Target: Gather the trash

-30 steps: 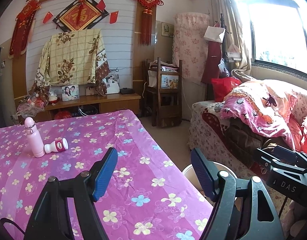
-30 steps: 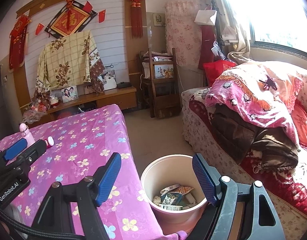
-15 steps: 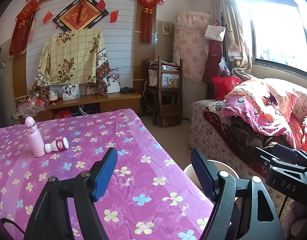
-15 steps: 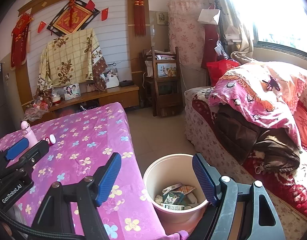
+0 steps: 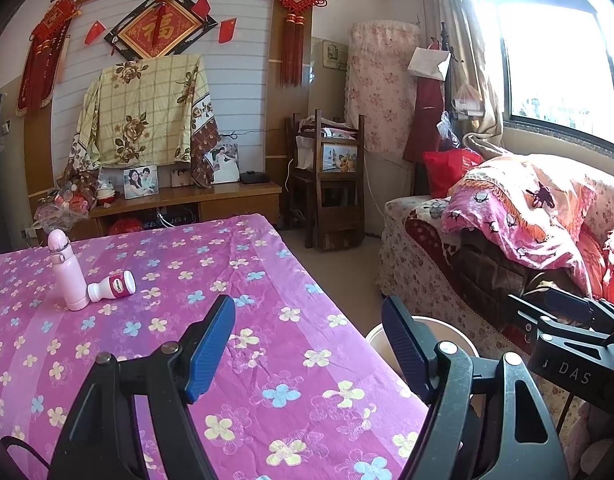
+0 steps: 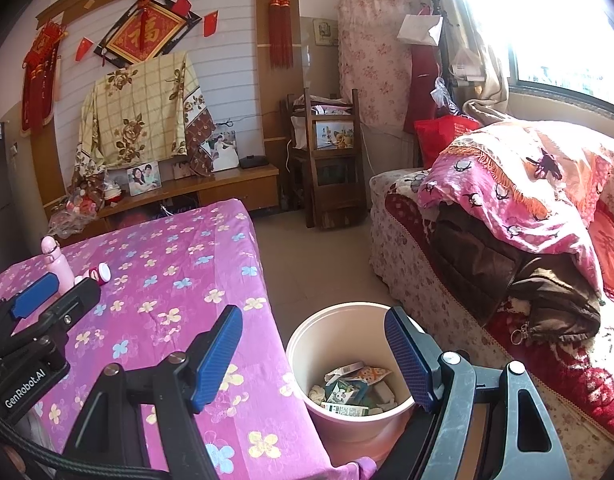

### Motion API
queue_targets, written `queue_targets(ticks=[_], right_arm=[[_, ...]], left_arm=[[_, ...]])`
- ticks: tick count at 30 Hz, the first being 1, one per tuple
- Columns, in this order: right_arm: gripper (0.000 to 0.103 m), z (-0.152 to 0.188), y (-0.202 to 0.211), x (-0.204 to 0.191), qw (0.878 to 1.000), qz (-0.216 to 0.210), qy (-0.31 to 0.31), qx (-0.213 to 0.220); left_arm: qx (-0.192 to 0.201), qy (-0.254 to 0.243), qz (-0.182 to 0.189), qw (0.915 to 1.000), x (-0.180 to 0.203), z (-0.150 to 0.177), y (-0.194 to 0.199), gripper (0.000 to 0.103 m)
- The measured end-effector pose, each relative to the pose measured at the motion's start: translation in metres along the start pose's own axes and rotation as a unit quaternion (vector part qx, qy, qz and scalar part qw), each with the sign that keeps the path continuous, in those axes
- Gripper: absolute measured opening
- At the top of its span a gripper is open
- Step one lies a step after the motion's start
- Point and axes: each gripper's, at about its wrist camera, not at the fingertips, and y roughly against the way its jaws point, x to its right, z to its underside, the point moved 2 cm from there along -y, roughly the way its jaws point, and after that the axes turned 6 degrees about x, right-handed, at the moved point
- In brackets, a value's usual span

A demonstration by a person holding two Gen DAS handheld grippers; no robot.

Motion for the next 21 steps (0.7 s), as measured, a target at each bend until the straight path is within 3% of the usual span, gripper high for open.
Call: queue_targets(ticks=[21], right_arm=[[0.077,0.0065,-0.0035,-0.0036,1.000,-0.003,-0.001,-0.009]], left_arm=[[-0.004,-0.004,0.001,1.0000,-0.0007,0.0091,-0.0058,0.076]])
